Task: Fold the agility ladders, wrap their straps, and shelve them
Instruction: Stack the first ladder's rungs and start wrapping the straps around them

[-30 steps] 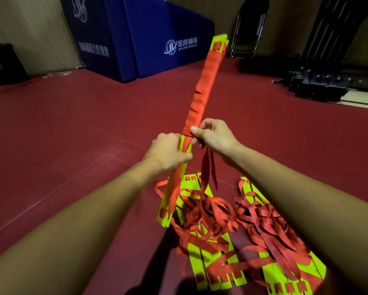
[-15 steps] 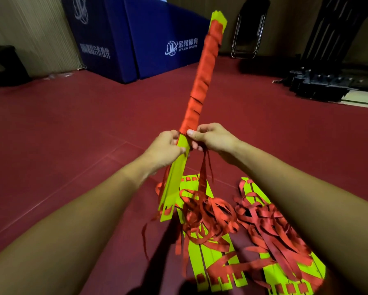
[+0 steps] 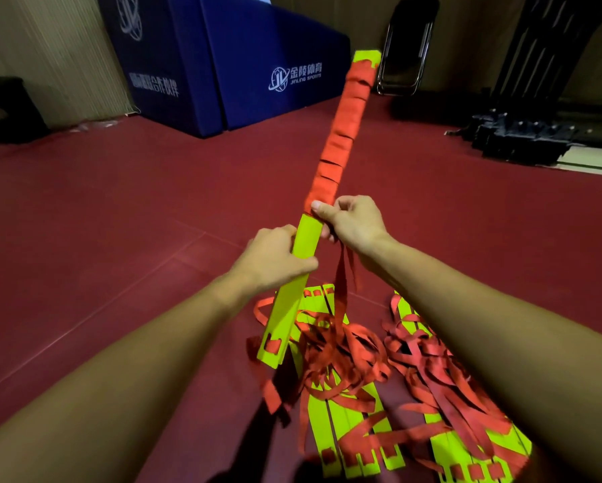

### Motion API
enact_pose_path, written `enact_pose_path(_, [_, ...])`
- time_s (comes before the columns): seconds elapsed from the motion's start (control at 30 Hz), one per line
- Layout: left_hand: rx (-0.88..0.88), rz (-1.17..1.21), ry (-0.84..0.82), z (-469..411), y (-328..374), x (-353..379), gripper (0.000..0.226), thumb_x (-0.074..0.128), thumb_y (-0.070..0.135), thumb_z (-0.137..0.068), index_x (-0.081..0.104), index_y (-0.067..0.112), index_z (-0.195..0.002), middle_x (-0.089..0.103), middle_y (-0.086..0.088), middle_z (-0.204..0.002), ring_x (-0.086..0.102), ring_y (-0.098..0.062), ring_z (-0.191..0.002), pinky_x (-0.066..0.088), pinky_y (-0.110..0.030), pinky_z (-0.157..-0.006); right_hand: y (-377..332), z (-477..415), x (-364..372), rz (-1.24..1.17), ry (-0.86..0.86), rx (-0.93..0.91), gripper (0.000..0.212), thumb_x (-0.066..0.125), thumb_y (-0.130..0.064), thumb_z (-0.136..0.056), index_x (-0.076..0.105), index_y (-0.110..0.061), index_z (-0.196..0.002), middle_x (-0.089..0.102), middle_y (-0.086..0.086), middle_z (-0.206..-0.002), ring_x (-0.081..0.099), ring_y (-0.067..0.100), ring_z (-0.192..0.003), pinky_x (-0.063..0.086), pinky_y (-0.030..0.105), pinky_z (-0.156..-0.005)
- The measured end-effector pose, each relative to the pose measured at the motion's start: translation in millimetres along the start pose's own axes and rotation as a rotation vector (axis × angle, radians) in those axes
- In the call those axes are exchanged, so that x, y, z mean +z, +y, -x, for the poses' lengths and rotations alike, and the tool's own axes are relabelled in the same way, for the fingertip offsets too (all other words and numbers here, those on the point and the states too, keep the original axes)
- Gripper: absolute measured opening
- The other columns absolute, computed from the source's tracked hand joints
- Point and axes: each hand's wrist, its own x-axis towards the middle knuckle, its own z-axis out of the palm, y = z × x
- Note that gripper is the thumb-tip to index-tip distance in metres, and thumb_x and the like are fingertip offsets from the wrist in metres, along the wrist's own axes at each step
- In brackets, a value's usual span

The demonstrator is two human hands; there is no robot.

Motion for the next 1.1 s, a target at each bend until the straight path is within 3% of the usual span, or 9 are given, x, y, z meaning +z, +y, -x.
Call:
enact_pose_path(0.13, [0.003, -0.147, -0.026, 0.4, 8.9, 2.0, 0.032, 0.068, 0.052, -0.079, 0.067, 0.025, -0.097, 0.073, -0.008, -0.096, 0.064, -0.037, -0.103, 0.050, -0.038, -0.084, 0.3, -1.2, 3.8, 0.153, 0.005, 0.044, 0.043, 0.062, -0.032, -0.095, 0.048, -0.017, -0.057, 0.059, -0.008, -0.043, 0.052, 0.004, -0.045, 0.042, 0.027, -0.060])
enact_pose_path(0.23, [-0.055, -0.025, -0.068, 0.6, 9.4, 0.9, 0.019, 0.069, 0.031, -0.083, 0.057, 0.026, -0.069, 0.066, -0.003, -0.074, 0.064, -0.031, -0.086, 0.048, -0.033, -0.074, -7.2, 2.6, 2.9, 0.111, -0.176, 0.022, 0.033, 0.053, -0.014, -0.099, 0.052, -0.014, -0.066, 0.064, 0.000, -0.061, 0.050, 0.004, -0.045, 0.043, 0.023, -0.057])
enact_pose_path(0.3, [-0.116, 0.129, -0.125, -0.3, 5.7, -0.6, 0.010, 0.070, 0.029, -0.078, 0.061, 0.025, -0.076, 0.059, 0.003, -0.062, 0.058, -0.024, -0.069, 0.047, -0.032, -0.066, -15.2, 6.1, -1.4, 0.076, -0.295, -0.008, 0.022, 0.049, -0.003, -0.099, 0.057, -0.008, -0.080, 0.065, 0.002, -0.070, 0.049, 0.005, -0.050, 0.043, 0.016, -0.054])
enact_pose_path(0.4, [-0.115, 0.340, -0.186, -4.5, -5.7, -0.9, 0.053, 0.067, 0.037, -0.054, 0.067, 0.018, -0.103, 0.060, -0.002, -0.069, 0.056, -0.021, -0.064, 0.050, -0.037, -0.064, -17.3, 8.1, -5.5, 0.048, -0.383, 0.001, 0.021, 0.054, -0.005, -0.098, 0.062, -0.006, -0.079, 0.068, 0.004, -0.074, 0.049, 0.009, -0.056, 0.042, 0.019, -0.058])
enact_pose_path(0.53, [-0.092, 0.487, -0.220, -0.5, -3.2, -1.3, 0.030, 0.059, -0.009, -0.080, 0.069, 0.001, -0.106, 0.054, -0.002, -0.069, 0.047, -0.013, -0.058, 0.037, -0.026, -0.053, -8.9, 5.6, -5.7, 0.027, -0.357, 0.090, 0.036, 0.061, -0.018, -0.097, 0.065, -0.007, -0.063, 0.064, 0.015, -0.070, 0.046, 0.008, -0.047, 0.038, 0.018, -0.052])
enact_pose_path(0.67, [-0.127, 0.584, -0.269, -0.6, -0.3, 1.6, 0.031, 0.049, -0.020, -0.081, 0.067, -0.005, -0.102, 0.058, -0.013, -0.082, 0.053, -0.017, -0.068, 0.043, -0.028, -0.063, -2.7, 5.5, -10.6, -0.022, -0.301, 0.235, 0.036, 0.068, -0.025, -0.093, 0.063, -0.006, -0.062, 0.060, -0.004, -0.048, 0.044, 0.001, -0.037, 0.036, 0.013, -0.042])
enact_pose_path(0.9, [-0.143, 0.576, -0.154, -5.4, 2.5, -0.1, 0.030, 0.051, -0.010, -0.084, 0.065, 0.013, -0.098, 0.071, -0.018, -0.091, 0.062, -0.025, -0.082, 0.044, -0.035, -0.072, -7.8, 6.9, -12.3, -0.136, -0.237, 0.215, 0.034, 0.070, -0.016, -0.091, 0.058, -0.007, -0.061, 0.059, -0.007, -0.045, 0.044, 0.002, -0.039, 0.036, 0.011, -0.043])
enact_pose_path(1.0, [-0.163, 0.397, -0.130, -5.1, 4.9, -1.5, 0.021, 0.065, 0.023, -0.082, 0.054, 0.023, -0.100, 0.063, 0.002, -0.083, 0.061, -0.023, -0.080, 0.045, -0.033, -0.069, -6.5, 6.9, -7.7, -0.153, -0.168, 0.181, 0.034, 0.072, -0.018, -0.090, 0.055, -0.010, -0.061, 0.063, -0.003, -0.051, 0.046, 0.004, -0.042, 0.039, 0.015, -0.050])
enact_pose_path(1.1, [-0.073, 0.041, -0.083, -3.1, 0.7, 3.4, 0.059, 0.077, 0.059, -0.069, 0.051, 0.023, -0.108, 0.063, 0.000, -0.098, 0.061, -0.025, -0.096, 0.048, -0.037, -0.079, 0.2, 1.8, -3.9, -0.116, -0.078, 0.149, 0.036, 0.071, -0.021, -0.090, 0.053, -0.014, -0.058, 0.068, 0.006, -0.063, 0.049, 0.008, -0.048, 0.044, 0.024, -0.059])
